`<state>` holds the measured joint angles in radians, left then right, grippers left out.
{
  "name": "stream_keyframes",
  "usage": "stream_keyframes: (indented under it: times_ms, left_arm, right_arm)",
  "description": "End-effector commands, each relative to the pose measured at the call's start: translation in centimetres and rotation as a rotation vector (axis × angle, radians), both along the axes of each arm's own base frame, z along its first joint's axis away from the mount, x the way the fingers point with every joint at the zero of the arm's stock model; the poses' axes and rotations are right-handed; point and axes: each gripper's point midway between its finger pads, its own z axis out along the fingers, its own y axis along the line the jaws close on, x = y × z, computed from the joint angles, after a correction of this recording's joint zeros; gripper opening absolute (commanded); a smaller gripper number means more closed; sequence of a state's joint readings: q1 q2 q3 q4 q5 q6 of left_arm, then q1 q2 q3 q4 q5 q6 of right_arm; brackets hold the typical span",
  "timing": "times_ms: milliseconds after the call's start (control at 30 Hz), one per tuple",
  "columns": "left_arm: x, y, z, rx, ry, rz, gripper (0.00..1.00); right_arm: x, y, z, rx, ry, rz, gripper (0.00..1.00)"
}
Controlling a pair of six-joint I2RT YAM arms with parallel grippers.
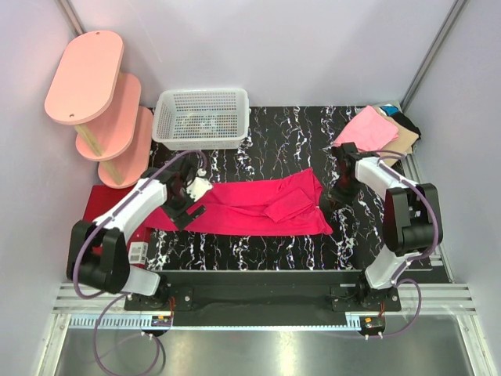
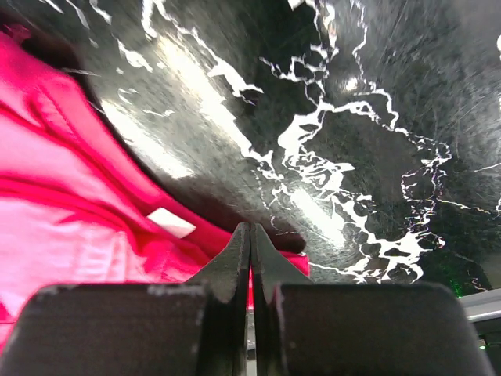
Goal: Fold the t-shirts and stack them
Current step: Fold the other side of the tshirt into a rectangle, then rotate the tshirt 45 degrees
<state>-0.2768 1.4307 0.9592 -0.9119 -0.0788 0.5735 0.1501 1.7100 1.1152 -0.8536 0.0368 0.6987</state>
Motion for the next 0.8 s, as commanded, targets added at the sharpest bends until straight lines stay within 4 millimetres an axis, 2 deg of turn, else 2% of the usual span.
stream_keyframes:
  times_ms: [0,33,100,133,167,200,267,367,500,567,667,767]
  left_arm:
    - [-1.1,-1.0,3.4,-0.093,-0.054,0.01,0.99]
    - [-0.8,-0.7,3.9,-0.083,-0.084,0.016,0.99]
    - [0.3,0.0,5.1,-0.068,-0.178,0.034,0.99]
    - [0.8,0.7,5.4,-0.061,-0.203,0.06,0.99]
    - [1.2,1.0,5.7,-0.058,-0.223,0.078,0.99]
    - [1.9,1.3,6.1,-0.061,-0.249,0.108,0.99]
    - [2.4,2.1,6.3,-0.061,-0.258,0.155,0.99]
    - [2.5,2.9,6.0,-0.04,-0.256,0.197,0.99]
    - [2.4,3.6,5.7,-0.004,-0.258,0.211,0.99]
    - [2.4,3.7,5.9,-0.003,-0.263,0.214,0.99]
    - [2.6,3.6,6.0,-0.006,-0.265,0.215,0.99]
    - [2.6,3.5,5.7,-0.01,-0.254,0.217,0.99]
  right_arm:
    - [3.1,0.0,3.8,-0.008,-0.135,-0.045,0.05]
    - [3.5,2.6,4.7,0.063,-0.179,0.022,0.11]
    - [4.5,6.2,7.4,0.083,-0.268,0.135,0.18]
    - [3.7,8.2,7.9,0.079,-0.25,0.213,0.24]
    - [2.3,11.9,7.3,0.085,-0.213,0.334,0.27]
    - [1.8,13.9,8.1,0.092,-0.206,0.406,0.3]
    - [-0.2,17.4,6.9,0.12,-0.154,0.515,0.35]
    - [-1.2,18.7,5.3,0.139,-0.127,0.55,0.41]
    - [-2.3,18.9,4.1,0.117,-0.117,0.616,0.43]
    - [-2.7,18.2,3.3,0.07,-0.102,0.652,0.44]
    - [-3.4,17.5,1.9,0.002,-0.081,0.683,0.5]
    - [-3.8,17.5,1.1,-0.038,-0.075,0.714,0.51]
